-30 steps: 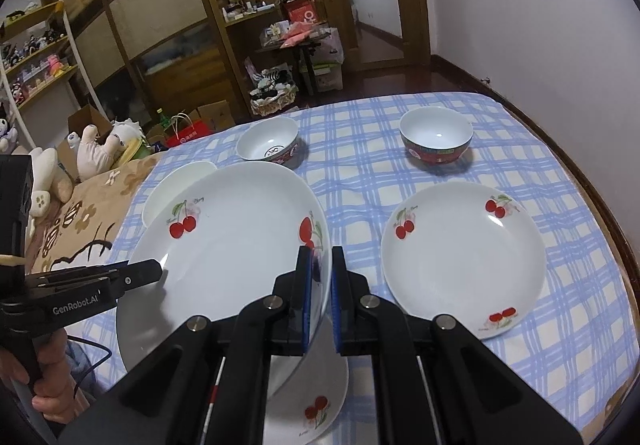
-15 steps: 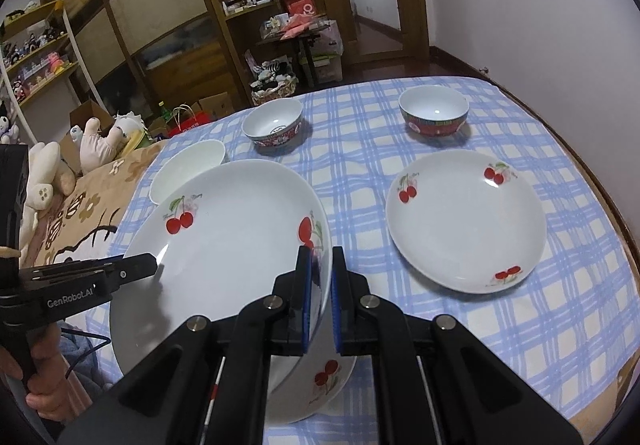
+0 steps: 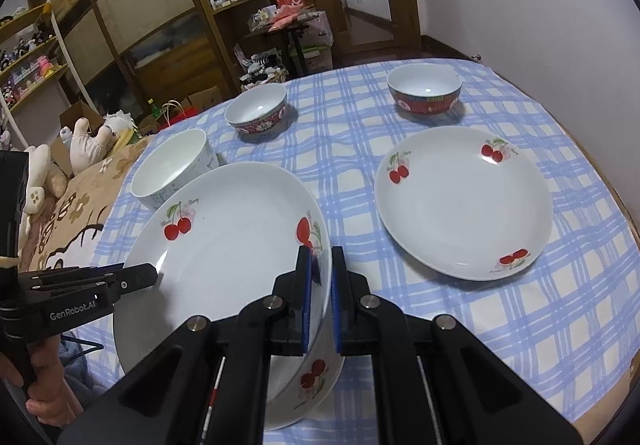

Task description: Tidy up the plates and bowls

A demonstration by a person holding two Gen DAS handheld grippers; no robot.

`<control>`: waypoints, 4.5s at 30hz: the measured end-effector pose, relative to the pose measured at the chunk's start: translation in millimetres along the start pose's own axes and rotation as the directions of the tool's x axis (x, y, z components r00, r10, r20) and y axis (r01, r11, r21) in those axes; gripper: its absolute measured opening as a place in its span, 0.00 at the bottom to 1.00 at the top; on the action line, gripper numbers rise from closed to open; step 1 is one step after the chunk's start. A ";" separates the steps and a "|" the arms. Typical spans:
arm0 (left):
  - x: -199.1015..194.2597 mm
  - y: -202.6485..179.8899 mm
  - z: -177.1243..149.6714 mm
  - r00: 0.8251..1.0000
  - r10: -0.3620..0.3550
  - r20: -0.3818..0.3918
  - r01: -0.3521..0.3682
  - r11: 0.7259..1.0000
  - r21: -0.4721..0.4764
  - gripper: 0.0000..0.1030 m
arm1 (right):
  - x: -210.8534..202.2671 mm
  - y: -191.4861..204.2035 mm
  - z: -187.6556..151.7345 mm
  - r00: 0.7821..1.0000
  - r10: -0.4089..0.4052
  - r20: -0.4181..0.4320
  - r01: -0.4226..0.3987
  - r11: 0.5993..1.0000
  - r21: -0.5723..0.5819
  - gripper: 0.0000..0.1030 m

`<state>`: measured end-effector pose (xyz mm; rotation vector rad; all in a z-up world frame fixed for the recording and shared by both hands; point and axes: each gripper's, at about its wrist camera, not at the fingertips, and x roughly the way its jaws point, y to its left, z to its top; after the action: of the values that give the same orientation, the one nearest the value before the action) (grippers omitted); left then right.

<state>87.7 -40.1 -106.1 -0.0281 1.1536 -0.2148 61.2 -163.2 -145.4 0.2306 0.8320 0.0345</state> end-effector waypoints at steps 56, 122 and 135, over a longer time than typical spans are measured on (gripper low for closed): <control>50.1 -17.1 -6.1 0.989 0.069 -0.133 -0.051 0.989 0.138 0.23 | 41.2 -8.1 -17.0 0.988 -0.111 -0.108 0.108 0.994 -0.036 0.13; -54.0 -129.6 75.2 0.941 -0.068 0.331 -0.051 0.939 0.340 0.92 | -73.5 -118.5 70.3 0.936 -0.289 0.202 0.267 0.955 0.129 0.93; -3.3 -170.2 102.1 0.957 -0.121 0.263 0.022 0.936 0.351 0.92 | -49.3 -166.7 71.5 0.935 -0.309 0.172 0.268 0.937 0.225 0.93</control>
<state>153.0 -215.1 -39.1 0.2044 0.8187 -0.4622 70.7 -345.2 -99.1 0.2920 0.6559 -0.3477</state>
